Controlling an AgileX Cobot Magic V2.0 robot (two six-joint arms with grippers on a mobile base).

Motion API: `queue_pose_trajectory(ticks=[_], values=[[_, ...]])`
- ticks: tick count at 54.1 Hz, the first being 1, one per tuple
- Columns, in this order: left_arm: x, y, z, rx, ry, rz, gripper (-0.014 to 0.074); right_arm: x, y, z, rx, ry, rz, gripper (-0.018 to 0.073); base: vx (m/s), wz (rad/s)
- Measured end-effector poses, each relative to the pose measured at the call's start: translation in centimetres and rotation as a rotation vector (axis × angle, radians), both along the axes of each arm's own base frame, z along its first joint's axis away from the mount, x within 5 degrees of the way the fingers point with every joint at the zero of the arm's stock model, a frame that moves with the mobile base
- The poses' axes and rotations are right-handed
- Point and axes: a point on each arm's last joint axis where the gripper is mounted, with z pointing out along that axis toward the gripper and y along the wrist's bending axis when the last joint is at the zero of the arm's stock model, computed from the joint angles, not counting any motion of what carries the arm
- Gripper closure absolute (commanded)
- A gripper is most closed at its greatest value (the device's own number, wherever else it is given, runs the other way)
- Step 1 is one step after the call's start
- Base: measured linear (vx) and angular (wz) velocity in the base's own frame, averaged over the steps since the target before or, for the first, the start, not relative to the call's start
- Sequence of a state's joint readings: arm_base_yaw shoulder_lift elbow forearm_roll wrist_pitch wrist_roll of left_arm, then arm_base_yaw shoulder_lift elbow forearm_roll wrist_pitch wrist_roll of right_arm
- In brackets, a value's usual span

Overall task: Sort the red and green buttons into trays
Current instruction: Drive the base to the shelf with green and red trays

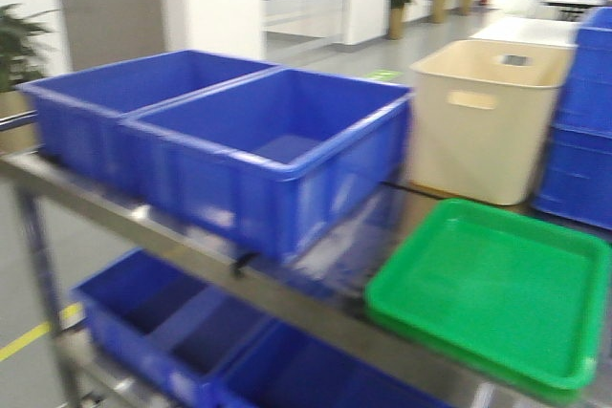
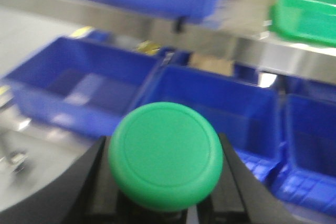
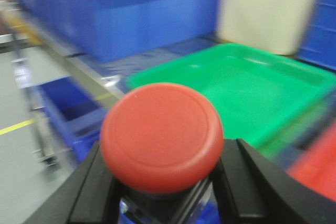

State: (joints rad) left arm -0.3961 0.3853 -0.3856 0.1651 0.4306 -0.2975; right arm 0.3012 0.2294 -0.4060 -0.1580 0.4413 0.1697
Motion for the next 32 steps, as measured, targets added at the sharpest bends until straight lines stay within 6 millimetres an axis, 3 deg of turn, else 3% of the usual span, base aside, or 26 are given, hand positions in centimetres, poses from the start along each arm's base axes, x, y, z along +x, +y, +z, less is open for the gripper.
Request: queue_pose_trajectory(ticks=[32], values=[[0.0,0.0,0.0,0.0,0.0,0.0,0.0596,0.0,0.0,0.0,0.0,0.0,0.0,0.0569,0.2,-0.7]])
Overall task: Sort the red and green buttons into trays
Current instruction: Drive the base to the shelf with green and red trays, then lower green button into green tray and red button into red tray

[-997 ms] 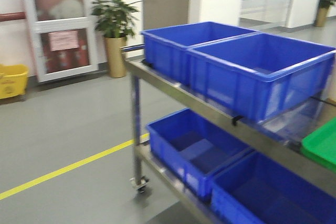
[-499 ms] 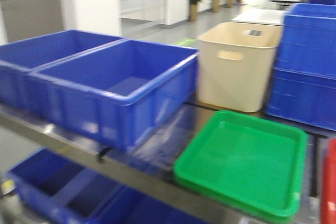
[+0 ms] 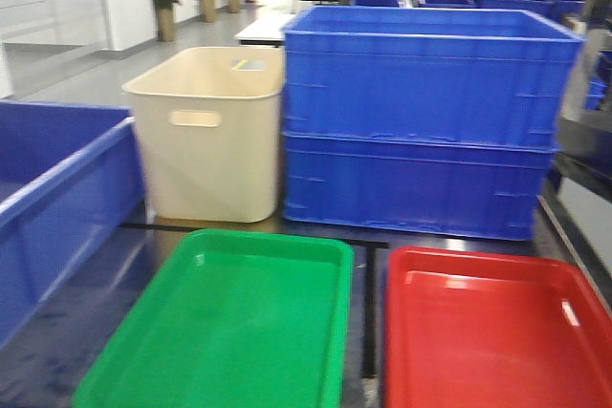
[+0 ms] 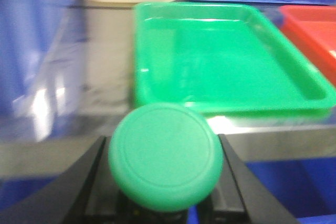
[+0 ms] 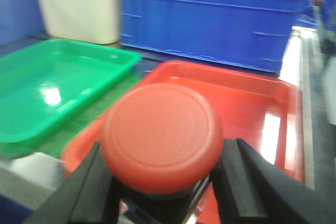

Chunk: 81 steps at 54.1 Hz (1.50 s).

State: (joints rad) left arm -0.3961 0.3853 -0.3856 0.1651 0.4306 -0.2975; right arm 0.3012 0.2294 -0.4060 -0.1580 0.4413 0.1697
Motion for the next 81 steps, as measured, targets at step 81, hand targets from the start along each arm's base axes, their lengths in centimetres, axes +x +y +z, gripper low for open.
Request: queue_pose_trajectory(ticks=[81], values=[[0.01,0.01,0.02,0.004,-0.004,0.0,0.0596,0.1,-0.05,0.16,-0.022,-0.022,-0.004,0.0569,0.03,-0.13]])
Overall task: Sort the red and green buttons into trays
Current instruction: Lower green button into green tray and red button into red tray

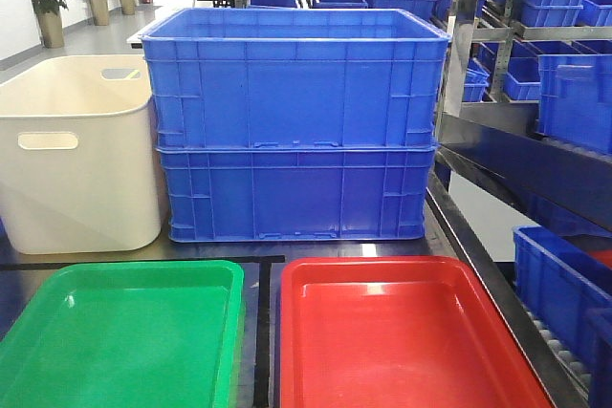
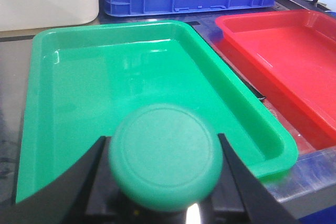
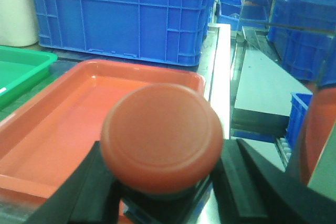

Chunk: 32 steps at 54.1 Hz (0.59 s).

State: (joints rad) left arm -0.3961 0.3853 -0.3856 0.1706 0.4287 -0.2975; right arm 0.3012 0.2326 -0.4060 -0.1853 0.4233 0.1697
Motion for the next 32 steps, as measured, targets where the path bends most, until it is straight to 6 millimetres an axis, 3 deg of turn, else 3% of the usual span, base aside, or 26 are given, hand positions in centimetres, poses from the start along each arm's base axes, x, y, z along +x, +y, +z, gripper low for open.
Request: queue_pose_trajectory(ticks=[18,27,32], values=[[0.0,0.0,0.1,-0.004,-0.013,-0.002,0.0596,3.0,1.3,-0.5,0.026,0.084,0.025,0.0569,0.0,0.0],[0.7,-0.5,1.2,-0.051,-0.13,-0.028,0.0596,6.5,2.6,-0.6,0.046,0.056,0.055,0.0568,0.0,0.0],[2.2,-1.3,1.2,-0.059,-0.145,-0.047,0.0596,9.0,3.6,-1.1,0.026,0.023,0.086,0.0568,0.0,0.0]])
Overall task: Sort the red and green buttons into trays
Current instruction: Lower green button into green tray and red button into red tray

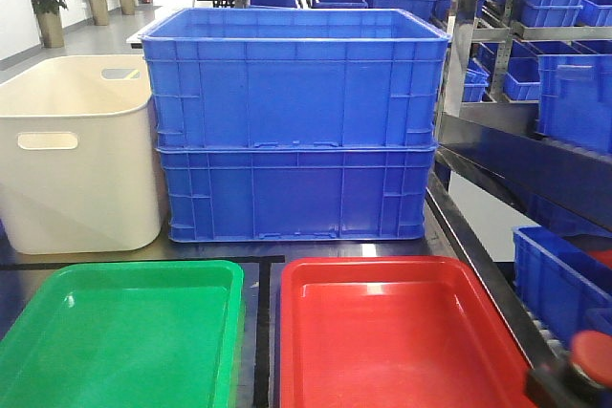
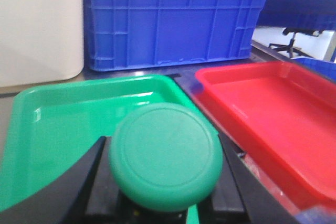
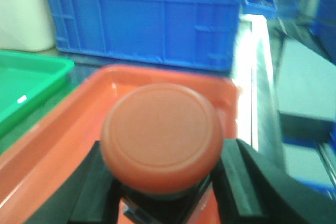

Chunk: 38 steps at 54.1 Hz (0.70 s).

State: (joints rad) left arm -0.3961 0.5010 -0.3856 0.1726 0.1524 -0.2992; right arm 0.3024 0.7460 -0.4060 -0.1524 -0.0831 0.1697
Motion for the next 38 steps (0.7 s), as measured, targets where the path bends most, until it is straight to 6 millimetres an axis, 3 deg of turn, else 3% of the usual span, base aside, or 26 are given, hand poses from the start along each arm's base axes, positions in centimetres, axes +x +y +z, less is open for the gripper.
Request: queue_pose_trajectory(ticks=[18,30,38], values=[[8.3,-3.7,-3.4,0.027,0.076,-0.05,0.0596,7.1,6.1,-3.0,-0.103,-0.015,0.254,0.0566,0.0,0.0],[13.1,-5.5,-5.0,0.021,0.141,-0.047,0.0582,10.2,7.5,-5.8,-0.09,0.068,0.255,0.0552,0.0,0.0],[14.2,-5.9,-6.4,0.046,0.207,-0.042,0.0505,10.7,7.7,-7.1,-0.099,0.112,0.254,0.048,0.0,0.0]])
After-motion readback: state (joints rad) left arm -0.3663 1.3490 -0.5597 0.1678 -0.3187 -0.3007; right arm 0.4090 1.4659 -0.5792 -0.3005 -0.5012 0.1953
